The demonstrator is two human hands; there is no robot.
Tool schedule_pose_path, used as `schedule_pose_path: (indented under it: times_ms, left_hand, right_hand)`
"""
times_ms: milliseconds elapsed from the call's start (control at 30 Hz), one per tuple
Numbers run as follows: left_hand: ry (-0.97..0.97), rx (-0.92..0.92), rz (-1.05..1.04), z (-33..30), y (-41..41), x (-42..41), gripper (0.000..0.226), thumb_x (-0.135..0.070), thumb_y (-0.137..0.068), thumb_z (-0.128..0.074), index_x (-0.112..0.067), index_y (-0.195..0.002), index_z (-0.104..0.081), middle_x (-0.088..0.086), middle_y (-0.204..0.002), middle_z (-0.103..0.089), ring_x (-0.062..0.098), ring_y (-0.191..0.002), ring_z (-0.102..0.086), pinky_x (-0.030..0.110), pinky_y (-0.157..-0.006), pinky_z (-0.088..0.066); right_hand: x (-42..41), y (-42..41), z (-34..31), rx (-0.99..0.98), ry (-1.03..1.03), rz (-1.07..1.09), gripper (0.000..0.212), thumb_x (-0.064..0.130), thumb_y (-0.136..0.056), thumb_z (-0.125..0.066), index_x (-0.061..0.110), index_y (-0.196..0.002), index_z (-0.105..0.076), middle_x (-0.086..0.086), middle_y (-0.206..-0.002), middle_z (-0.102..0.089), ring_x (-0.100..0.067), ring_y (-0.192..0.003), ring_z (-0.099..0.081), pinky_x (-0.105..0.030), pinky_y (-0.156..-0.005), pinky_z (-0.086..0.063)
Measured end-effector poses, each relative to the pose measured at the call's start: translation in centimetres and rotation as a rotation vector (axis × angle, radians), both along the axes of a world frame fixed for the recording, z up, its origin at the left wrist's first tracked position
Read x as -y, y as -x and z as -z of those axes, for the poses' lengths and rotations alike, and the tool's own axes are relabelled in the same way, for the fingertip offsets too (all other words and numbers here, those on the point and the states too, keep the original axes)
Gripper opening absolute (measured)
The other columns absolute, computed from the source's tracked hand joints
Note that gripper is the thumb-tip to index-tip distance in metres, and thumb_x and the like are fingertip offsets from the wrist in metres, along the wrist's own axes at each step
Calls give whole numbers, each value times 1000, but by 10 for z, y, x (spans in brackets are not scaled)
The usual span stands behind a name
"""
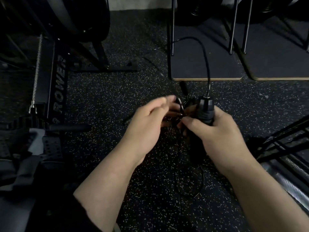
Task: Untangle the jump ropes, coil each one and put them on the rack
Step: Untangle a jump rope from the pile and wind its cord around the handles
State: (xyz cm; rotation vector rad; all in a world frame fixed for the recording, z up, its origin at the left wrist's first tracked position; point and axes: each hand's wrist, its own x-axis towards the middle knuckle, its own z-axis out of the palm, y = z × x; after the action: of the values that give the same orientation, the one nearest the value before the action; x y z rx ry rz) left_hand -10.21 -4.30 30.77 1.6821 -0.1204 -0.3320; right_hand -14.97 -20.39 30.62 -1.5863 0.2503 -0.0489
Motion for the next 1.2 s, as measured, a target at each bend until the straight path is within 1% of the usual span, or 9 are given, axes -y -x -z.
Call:
schedule_pose_path:
  times_ms: [100, 167, 300, 533, 700, 867, 967, 1067, 1200]
  left_hand:
    - [-336, -81, 309, 20, 2, -4, 28, -22, -103, -53, -38, -117, -71, -9, -114, -76, 19, -113, -68, 48, -107, -48]
    - [-435, -79, 455, 31, 6, -1, 24, -27, -104, -57, -38, -123, -67, -13, -114, -74, 10, -107, -67, 35, -101, -51]
    - [-583, 43, 352, 51, 2, -3, 19, -28, -107, -52, -33, -115, -68, -10, -92, -71, 11, -76, -64, 35, -71, -52]
    - [-350, 184, 15, 20, -8, -5, 26, -33, -109, -43, -40, -115, -67, -6, -99, -74, 19, -91, -69, 46, -87, -57]
    - [-182, 185, 12, 1, -7, 2, 30, -25, -111, -41, -35, -124, -66, -9, -95, -75, 14, -92, -71, 45, -93, -58]
    - [5, 198, 30, -13, -4, 7, 30, -22, -111, -42, -30, -126, -67, -1, -95, -73, 17, -88, -71, 41, -88, -60]
    - [92, 94, 17, -8, -5, 4, 30, -24, -110, -42, -35, -127, -65, -6, -99, -74, 15, -94, -72, 41, -92, -58]
    - [-192, 35, 168, 7, -8, -6, 34, -21, -107, -48, -37, -131, -65, -13, -105, -74, 5, -94, -69, 32, -89, -49]
    - [-447, -112, 496, 34, 7, 0, 26, -32, -104, -56, -48, -123, -64, -6, -117, -75, 27, -111, -68, 45, -99, -53]
  right_hand:
    - [2, -1, -5, 23, -160, 20, 6, 1, -93, -67, 7, -96, -66, -12, -82, -75, -21, -70, -64, -30, -68, -56]
    - [3, -2, -7, 34, -228, 34, 7, 0, -94, -64, 7, -96, -65, -11, -82, -74, -21, -70, -63, -30, -68, -55]
    - [7, -4, -11, 103, -304, 90, 12, -1, -95, -62, 11, -93, -64, -11, -82, -73, -21, -71, -64, -31, -70, -55]
    - [17, -5, -9, 36, -81, 67, 12, 6, -95, -68, 15, -103, -67, 0, -106, -79, -20, -77, -71, -34, -69, -54]
    - [8, -2, 5, -74, 214, -40, 16, 21, -89, -78, 30, -101, -73, 1, -90, -75, -13, -76, -68, -27, -72, -54]
    - [-3, -3, 8, -25, 226, -99, 14, 16, -89, -78, 26, -96, -71, -4, -87, -75, -19, -73, -68, -30, -71, -55]
    - [-2, -3, 5, 8, 147, -25, 13, 11, -91, -74, 22, -95, -70, -9, -86, -76, -34, -78, -70, -47, -73, -59]
    - [3, -3, -3, 37, -7, 19, 8, 5, -95, -68, 12, -98, -66, -7, -77, -75, -21, -63, -67, -31, -63, -58]
    - [5, -5, -7, 89, -197, 67, 16, -1, -95, -62, 15, -94, -64, -7, -72, -70, -20, -61, -59, -33, -60, -51]
